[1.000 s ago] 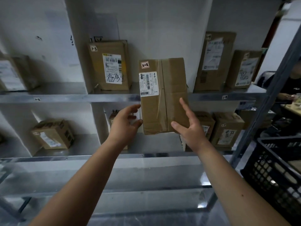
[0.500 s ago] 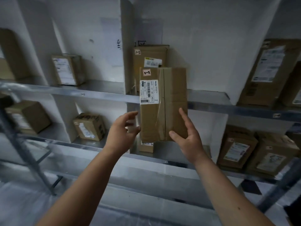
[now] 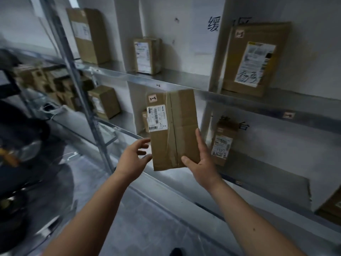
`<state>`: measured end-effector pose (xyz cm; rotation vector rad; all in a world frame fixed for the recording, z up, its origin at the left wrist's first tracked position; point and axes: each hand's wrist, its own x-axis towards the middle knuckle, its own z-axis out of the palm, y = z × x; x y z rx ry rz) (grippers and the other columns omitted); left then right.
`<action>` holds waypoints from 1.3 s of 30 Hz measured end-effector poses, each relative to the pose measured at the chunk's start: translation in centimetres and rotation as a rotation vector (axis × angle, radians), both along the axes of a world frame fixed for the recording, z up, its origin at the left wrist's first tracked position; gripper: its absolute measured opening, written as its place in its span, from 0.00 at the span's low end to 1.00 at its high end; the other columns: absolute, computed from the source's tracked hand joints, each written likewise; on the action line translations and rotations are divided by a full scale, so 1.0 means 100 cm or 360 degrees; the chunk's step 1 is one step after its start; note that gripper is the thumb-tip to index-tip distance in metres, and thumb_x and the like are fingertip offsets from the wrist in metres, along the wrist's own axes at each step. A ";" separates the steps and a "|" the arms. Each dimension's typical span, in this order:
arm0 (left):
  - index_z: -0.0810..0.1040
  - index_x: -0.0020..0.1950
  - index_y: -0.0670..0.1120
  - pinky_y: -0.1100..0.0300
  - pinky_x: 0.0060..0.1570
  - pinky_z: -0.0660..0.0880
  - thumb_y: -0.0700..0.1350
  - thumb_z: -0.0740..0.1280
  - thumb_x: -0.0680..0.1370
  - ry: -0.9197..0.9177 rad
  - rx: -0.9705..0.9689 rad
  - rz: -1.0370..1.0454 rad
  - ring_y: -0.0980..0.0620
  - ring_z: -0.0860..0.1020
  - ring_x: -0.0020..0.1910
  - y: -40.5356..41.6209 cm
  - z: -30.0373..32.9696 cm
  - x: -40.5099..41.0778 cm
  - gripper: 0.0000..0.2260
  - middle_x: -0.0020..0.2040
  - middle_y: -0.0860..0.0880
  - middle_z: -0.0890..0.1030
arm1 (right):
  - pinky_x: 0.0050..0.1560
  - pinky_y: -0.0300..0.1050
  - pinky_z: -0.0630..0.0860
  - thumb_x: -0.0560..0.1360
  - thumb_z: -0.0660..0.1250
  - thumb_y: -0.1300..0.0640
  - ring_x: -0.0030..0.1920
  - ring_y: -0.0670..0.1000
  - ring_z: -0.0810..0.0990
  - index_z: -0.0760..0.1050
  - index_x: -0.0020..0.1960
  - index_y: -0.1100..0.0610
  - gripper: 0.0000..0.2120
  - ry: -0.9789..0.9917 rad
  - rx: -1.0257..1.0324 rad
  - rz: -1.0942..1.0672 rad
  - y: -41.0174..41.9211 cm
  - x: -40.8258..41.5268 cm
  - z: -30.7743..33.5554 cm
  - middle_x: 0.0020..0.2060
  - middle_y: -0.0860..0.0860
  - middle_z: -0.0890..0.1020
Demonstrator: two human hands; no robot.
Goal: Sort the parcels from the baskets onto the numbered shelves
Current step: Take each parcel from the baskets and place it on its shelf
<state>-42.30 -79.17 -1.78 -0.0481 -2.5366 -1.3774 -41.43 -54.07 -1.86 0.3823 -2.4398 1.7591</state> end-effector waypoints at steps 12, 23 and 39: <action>0.76 0.74 0.58 0.53 0.51 0.81 0.37 0.73 0.79 -0.0342 -0.0156 0.0073 0.55 0.82 0.46 -0.031 -0.047 -0.093 0.26 0.47 0.55 0.83 | 0.70 0.51 0.73 0.78 0.75 0.52 0.71 0.47 0.69 0.46 0.82 0.34 0.47 -0.0401 -0.0057 -0.0029 -0.040 -0.100 -0.070 0.74 0.41 0.65; 0.79 0.71 0.63 0.59 0.47 0.80 0.32 0.66 0.77 -0.0460 -0.0209 -0.0209 0.60 0.84 0.40 -0.014 -0.094 -0.197 0.31 0.46 0.58 0.85 | 0.59 0.46 0.78 0.66 0.85 0.54 0.64 0.52 0.78 0.58 0.74 0.44 0.47 -0.0500 0.0137 -0.0648 -0.030 -0.159 -0.112 0.67 0.49 0.76; 0.75 0.77 0.51 0.49 0.62 0.81 0.26 0.57 0.78 -0.0591 -0.0045 -0.0895 0.47 0.83 0.59 -0.021 -0.133 -0.300 0.32 0.63 0.47 0.83 | 0.57 0.45 0.76 0.75 0.75 0.62 0.62 0.54 0.79 0.61 0.74 0.53 0.34 -0.0600 0.0094 -0.1217 -0.075 -0.197 -0.125 0.64 0.52 0.78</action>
